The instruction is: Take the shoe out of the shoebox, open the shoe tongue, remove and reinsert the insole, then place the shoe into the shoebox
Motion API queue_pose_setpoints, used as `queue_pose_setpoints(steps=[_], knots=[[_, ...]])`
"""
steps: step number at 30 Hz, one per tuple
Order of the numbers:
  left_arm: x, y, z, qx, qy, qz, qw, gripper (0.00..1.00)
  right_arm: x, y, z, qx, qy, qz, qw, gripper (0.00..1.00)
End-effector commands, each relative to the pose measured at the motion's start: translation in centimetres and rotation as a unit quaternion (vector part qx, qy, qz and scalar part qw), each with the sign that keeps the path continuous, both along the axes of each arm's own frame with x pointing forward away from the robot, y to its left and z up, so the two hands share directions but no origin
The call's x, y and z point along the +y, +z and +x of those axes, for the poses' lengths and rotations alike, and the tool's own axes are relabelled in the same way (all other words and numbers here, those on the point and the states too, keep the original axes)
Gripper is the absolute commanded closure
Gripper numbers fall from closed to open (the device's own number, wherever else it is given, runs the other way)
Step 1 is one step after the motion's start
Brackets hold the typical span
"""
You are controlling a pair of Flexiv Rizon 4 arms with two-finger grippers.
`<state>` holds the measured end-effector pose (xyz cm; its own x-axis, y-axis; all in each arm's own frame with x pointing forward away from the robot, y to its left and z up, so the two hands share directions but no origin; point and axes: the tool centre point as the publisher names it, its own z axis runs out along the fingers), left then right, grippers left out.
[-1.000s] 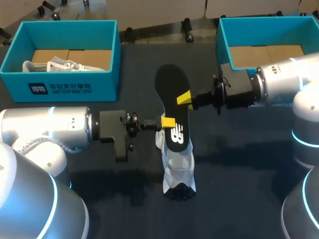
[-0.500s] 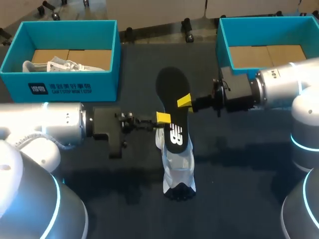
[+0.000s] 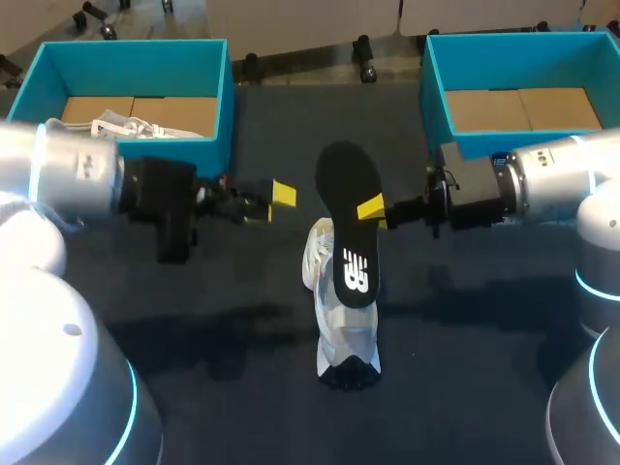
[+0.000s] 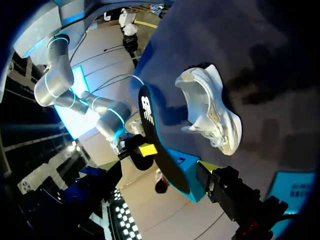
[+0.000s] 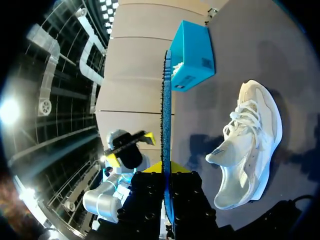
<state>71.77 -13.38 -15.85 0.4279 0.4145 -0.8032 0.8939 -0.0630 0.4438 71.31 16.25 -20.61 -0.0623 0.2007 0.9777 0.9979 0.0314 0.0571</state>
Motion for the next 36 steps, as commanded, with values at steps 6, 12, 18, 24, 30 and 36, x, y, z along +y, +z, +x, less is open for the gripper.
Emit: queue_pose_setpoints(steps=[6, 12, 18, 24, 30, 36], knots=[[1.8, 2.9, 0.7, -0.005, -0.039, 0.103, 0.994, 0.0, -0.1, -0.6, 0.1, -0.003, -0.001, 0.001, 1.0, 1.0], [1.8, 2.9, 0.7, -0.005, -0.039, 0.103, 0.994, 0.0, -0.1, -0.6, 0.1, -0.003, -0.001, 0.001, 1.0, 1.0], [1.3, 3.1, 0.9, -0.011, -0.029, 0.118, 0.993, 0.0, -0.1, -0.6, 0.1, -0.003, -0.001, 0.001, 1.0, 1.0], [-0.8, 4.9, 2.3, 0.006, -0.006, 0.19, 0.982, 0.0, -0.1, -0.6, 0.1, -0.003, -0.001, 0.001, 1.0, 1.0], [-2.1, 6.5, 2.7, -0.016, -0.004, 0.247, 0.969, 0.0, -0.1, -0.6, 0.1, -0.003, -0.001, 0.001, 1.0, 1.0], [-2.8, 7.3, 3.5, 0.005, -0.019, 0.303, 0.953, 0.0, -0.1, -0.6, 0.1, -0.003, -0.001, 0.001, 1.0, 1.0]])
